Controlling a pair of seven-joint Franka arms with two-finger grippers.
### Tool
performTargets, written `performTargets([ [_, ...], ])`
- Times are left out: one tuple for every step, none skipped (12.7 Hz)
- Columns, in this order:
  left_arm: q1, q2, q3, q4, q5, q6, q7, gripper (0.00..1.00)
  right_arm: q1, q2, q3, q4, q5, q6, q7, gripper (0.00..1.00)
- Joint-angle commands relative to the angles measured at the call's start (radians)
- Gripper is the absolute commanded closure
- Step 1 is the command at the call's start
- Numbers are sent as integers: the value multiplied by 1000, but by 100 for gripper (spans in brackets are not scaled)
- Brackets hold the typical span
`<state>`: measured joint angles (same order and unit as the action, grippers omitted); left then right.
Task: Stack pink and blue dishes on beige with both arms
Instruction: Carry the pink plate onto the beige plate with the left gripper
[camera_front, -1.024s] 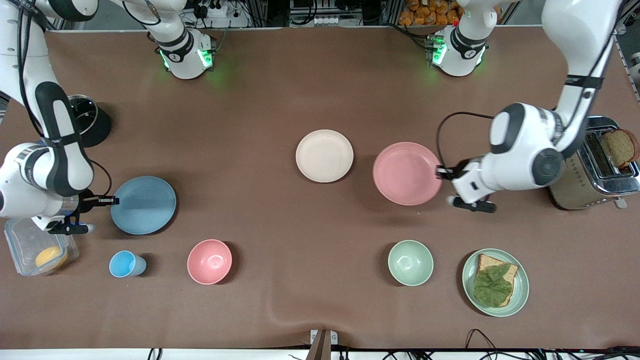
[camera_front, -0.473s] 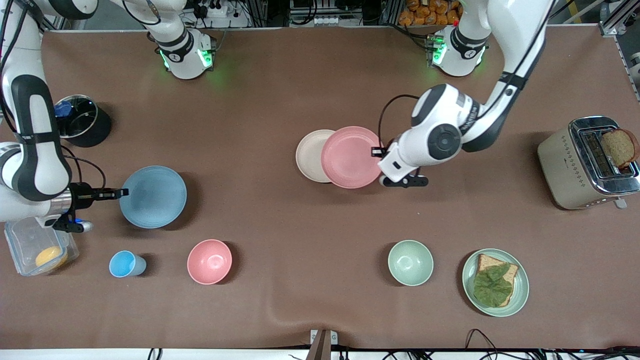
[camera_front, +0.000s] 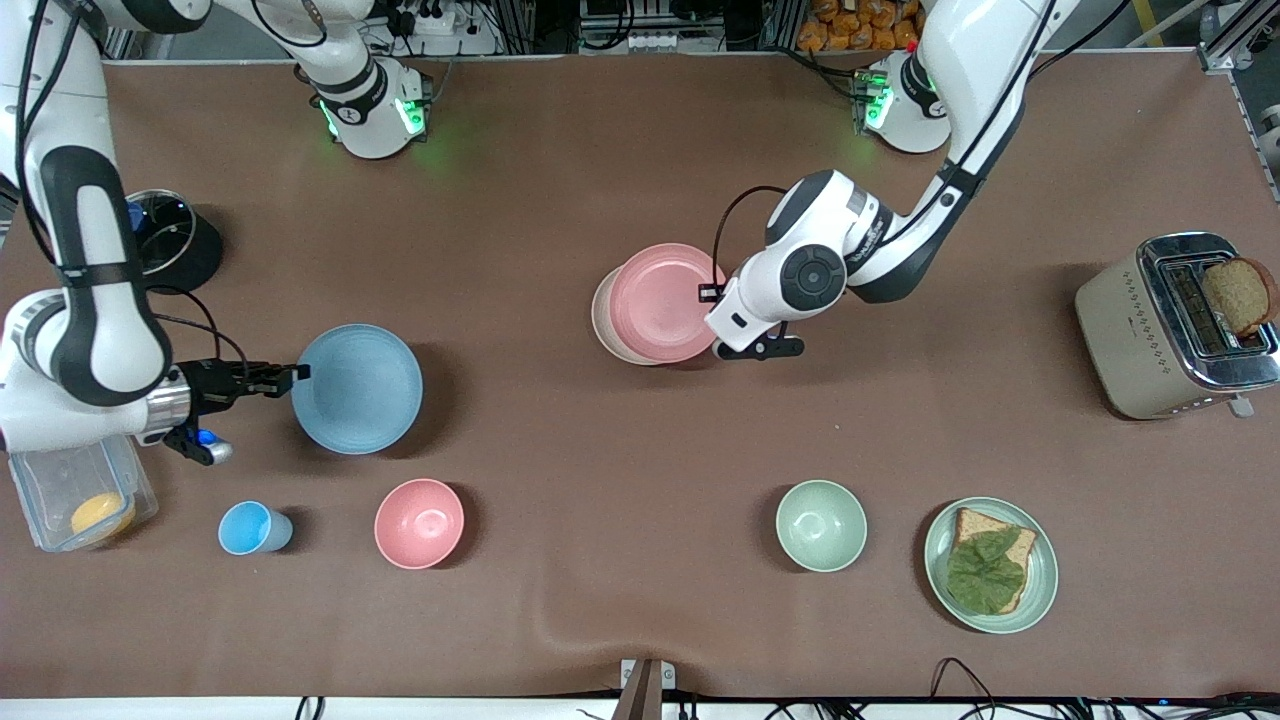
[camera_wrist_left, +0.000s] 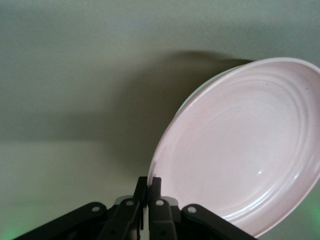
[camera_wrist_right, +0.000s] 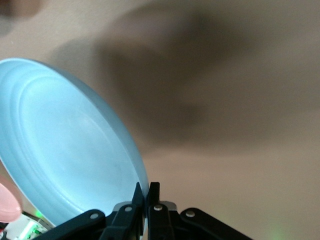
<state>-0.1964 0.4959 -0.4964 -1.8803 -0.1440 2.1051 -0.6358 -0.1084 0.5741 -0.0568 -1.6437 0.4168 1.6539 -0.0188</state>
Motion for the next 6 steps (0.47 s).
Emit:
performTargets([
  [-37, 19, 7, -14, 9, 45, -47, 100, 85, -120, -6, -147, 22, 103, 115, 100],
  [-41, 30, 7, -14, 9, 58, -50, 100, 104, -161, -5, -219, 23, 183, 132, 100],
  [-44, 42, 7, -14, 20, 70, -53, 100, 107, -175, -5, -254, 28, 217, 131, 100],
  [-46, 52, 9, -13, 33, 78, -56, 100, 107, -177, -5, -254, 28, 218, 132, 100],
  [-48, 58, 9, -11, 38, 88, -61, 100, 110, -177, -5, -257, 28, 219, 132, 100],
  [-46, 65, 9, -10, 38, 101, -61, 100, 119, -177, -5, -260, 28, 222, 132, 100],
])
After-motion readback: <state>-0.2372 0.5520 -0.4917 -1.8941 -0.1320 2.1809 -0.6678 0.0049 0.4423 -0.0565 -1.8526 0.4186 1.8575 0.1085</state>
